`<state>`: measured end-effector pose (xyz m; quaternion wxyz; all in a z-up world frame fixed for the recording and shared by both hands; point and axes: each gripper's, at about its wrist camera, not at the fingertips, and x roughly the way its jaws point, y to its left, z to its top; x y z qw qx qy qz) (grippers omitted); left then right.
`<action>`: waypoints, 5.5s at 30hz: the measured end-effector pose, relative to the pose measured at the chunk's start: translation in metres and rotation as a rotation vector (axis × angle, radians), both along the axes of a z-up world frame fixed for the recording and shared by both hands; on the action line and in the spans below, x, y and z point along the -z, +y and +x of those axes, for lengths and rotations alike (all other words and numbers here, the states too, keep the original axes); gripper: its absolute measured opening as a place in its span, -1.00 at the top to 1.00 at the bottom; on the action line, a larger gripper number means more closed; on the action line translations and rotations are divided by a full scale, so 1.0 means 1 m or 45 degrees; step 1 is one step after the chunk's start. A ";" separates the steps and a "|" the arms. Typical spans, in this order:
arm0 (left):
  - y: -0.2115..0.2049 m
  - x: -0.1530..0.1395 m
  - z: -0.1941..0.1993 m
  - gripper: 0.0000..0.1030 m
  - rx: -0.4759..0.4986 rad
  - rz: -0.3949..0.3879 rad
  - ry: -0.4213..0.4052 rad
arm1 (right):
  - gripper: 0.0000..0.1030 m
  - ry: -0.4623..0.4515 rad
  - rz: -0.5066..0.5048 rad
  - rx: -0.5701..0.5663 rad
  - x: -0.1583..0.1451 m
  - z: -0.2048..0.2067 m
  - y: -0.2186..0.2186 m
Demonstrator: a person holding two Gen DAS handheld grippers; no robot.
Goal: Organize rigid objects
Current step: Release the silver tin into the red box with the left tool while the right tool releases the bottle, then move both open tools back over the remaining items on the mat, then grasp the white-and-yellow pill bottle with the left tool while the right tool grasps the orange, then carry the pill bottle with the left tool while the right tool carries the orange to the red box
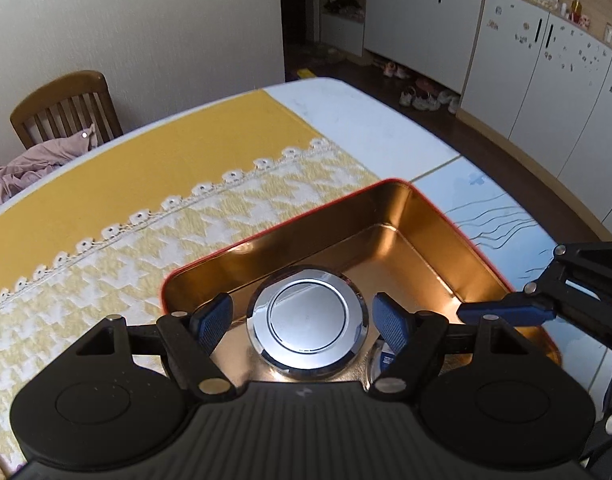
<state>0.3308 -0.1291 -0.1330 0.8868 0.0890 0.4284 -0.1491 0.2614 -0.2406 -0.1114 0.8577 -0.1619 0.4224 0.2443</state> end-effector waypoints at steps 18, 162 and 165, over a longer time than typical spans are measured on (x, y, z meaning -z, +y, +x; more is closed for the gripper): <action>0.045 -0.056 -0.064 -0.53 -0.042 -0.125 -0.161 | -0.75 -0.059 0.120 0.079 -0.045 -0.029 -0.003; 0.255 -0.041 -0.149 0.10 -0.335 -0.178 0.015 | -0.01 -0.059 0.274 0.377 -0.060 -0.076 0.064; 0.228 -0.045 -0.145 0.10 -0.277 -0.144 -0.020 | -0.01 -0.066 0.272 0.394 -0.058 -0.068 0.048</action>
